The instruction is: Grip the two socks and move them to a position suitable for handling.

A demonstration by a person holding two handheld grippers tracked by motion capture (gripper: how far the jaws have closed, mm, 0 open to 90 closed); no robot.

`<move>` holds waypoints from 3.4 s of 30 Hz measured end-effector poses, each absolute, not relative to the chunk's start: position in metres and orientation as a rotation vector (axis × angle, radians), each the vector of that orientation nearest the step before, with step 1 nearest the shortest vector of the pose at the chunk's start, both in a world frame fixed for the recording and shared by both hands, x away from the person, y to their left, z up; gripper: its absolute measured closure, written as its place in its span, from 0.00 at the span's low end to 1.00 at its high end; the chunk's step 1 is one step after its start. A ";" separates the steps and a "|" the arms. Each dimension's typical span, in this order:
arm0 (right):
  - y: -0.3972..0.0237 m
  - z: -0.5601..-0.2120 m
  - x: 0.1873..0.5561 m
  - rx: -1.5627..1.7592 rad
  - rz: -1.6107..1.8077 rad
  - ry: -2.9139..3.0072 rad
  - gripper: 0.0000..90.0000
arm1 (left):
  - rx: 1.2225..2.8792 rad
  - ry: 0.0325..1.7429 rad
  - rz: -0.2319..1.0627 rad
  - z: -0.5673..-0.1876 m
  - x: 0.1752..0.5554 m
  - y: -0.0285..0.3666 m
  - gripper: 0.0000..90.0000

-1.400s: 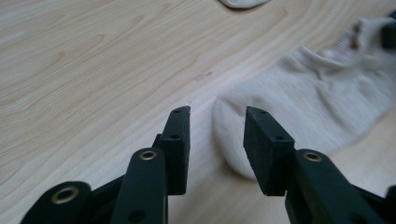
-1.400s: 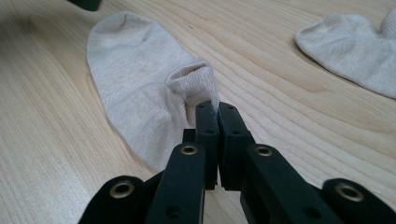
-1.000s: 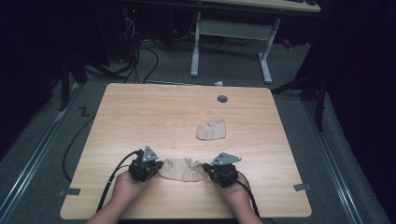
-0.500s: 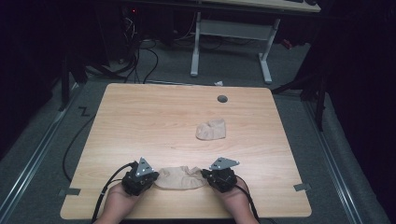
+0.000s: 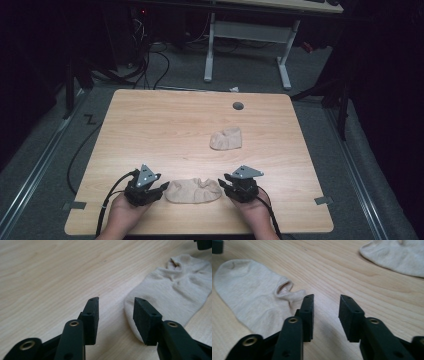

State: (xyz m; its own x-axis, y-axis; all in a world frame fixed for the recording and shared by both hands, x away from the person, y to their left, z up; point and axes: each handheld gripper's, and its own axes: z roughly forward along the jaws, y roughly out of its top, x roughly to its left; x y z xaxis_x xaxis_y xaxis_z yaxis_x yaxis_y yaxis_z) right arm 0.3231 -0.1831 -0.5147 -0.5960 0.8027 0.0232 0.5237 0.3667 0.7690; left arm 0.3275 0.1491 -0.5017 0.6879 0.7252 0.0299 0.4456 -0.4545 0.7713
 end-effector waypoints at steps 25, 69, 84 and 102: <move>-0.158 -0.503 0.424 1.325 0.993 2.186 0.57 | 2.058 0.943 0.404 -0.499 0.348 0.189 0.54; -0.138 -0.522 0.479 1.347 0.766 2.210 0.92 | 2.081 0.928 0.401 -0.502 0.345 0.186 0.53; -0.155 -0.502 0.455 1.280 0.911 2.178 0.94 | 2.070 0.908 0.391 -0.502 0.347 0.184 0.53; -0.180 -0.482 0.399 1.165 1.132 2.078 0.94 | 2.064 0.893 0.398 -0.499 0.343 0.186 0.53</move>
State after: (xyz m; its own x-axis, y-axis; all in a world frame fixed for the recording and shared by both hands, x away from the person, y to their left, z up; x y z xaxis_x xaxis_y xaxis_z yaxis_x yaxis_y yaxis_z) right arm 0.3992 -0.1804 -0.4822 -0.5093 0.8602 -0.0250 0.4455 0.2884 0.8476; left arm 0.3427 0.1857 -0.4993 0.6970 0.7162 -0.0353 0.4530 -0.4016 0.7960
